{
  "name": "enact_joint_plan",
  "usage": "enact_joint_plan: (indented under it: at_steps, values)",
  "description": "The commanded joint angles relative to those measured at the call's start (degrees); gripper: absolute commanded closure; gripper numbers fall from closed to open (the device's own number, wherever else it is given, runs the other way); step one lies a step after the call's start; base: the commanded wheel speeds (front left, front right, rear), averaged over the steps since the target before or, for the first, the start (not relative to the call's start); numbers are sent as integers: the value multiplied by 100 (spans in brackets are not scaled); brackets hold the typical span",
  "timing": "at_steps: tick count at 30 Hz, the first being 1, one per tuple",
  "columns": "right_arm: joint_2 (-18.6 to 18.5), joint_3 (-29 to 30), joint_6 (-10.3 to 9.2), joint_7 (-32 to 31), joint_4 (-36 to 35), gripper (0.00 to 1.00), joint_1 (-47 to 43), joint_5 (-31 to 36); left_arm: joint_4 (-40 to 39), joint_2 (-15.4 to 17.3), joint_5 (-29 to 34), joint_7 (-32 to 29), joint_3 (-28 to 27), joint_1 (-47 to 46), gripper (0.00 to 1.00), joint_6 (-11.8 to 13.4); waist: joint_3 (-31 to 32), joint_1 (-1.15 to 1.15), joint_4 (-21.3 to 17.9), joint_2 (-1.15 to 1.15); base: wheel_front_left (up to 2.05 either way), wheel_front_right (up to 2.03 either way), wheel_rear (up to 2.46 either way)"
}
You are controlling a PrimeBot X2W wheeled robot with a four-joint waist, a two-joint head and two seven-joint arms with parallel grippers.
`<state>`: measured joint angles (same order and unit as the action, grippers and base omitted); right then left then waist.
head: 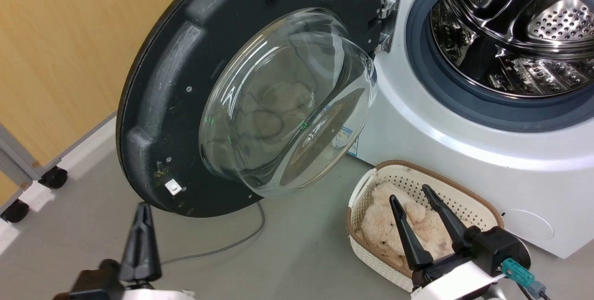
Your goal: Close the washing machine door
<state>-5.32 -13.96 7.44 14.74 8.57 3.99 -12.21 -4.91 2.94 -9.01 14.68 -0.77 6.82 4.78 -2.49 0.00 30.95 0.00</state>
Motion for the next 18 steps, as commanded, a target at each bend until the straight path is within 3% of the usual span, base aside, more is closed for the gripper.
enact_joint_plan:
  at_steps: [1, 7, 10, 18]
  values:
    - [-23, 21, 5, 26, -16, 0, 31, -32, -70, -6, -38, 32, -61, -5, 100, -27, -4, 0, -1, 0, 0, 0, 0]
    - [-34, 48, 5, 26, -63, 0, 16, -2, -366, 79, -118, 32, -677, -357, 100, -279, -65, 0, -7, 0, 0, 0, 0]
    - [-61, 118, 5, 26, -109, 0, -7, 17, -294, 335, -296, 32, -1140, -736, 100, -550, -131, 0, -9, 0, 0, 0, 0]
    - [-95, 250, 5, 26, -222, 0, -92, 97, 1046, 1129, -1458, -192, -1823, -2140, 100, -1085, -285, 0, -15, 0, 0, 0, 0]
